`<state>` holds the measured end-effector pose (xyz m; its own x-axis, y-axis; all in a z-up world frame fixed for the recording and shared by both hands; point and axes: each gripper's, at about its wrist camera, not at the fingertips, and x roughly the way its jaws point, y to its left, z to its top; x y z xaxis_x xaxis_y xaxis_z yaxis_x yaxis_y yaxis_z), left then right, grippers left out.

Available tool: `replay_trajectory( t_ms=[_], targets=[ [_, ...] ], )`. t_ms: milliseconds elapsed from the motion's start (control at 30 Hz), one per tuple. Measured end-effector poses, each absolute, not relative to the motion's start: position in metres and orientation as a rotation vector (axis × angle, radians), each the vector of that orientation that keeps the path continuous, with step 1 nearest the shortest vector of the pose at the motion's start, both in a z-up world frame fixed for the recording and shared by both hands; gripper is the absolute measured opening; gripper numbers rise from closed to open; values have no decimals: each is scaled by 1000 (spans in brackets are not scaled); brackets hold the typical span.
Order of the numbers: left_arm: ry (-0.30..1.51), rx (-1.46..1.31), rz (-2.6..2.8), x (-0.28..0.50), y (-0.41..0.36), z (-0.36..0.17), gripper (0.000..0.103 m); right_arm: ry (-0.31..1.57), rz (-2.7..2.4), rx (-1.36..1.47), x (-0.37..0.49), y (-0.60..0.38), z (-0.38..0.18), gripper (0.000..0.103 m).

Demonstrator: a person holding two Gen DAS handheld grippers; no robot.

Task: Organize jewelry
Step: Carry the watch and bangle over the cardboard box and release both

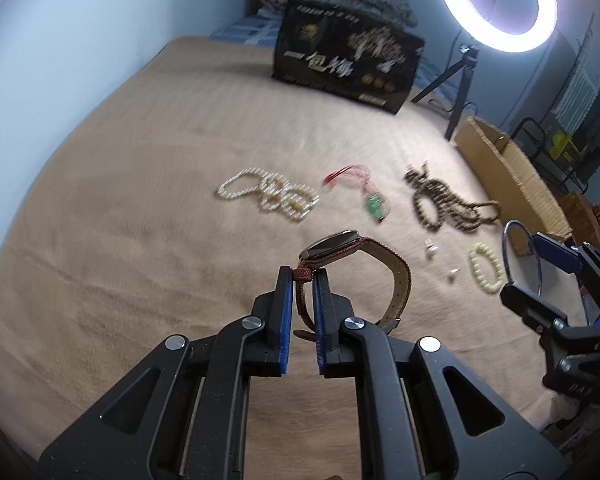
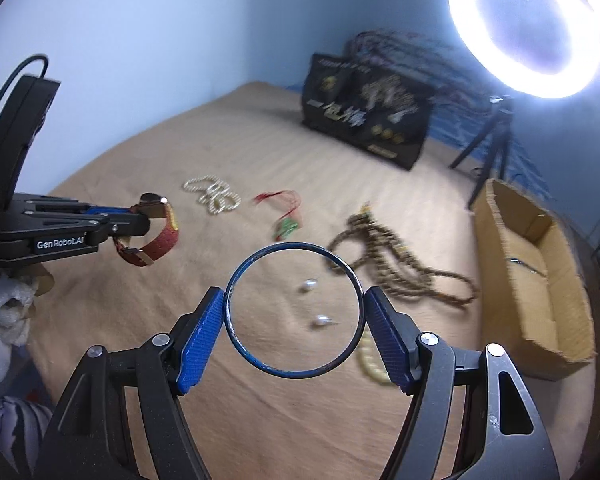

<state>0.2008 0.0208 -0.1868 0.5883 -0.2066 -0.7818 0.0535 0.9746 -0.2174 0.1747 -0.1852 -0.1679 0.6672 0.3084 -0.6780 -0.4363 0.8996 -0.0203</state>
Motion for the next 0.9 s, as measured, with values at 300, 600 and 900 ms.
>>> replay_trajectory(
  t_ms=[300,600,900],
  targets=[
    [872,-143,-262,220,-31,-149,8,678,294,-133,173,-257,-136,71],
    [848,-88,-384,256,-106,-128,8,671,157,-114,187,-329,-122,71],
    [836,-23,-480,292,-186,-118,8,691,62,-82,213,-382,-127,71]
  ],
)
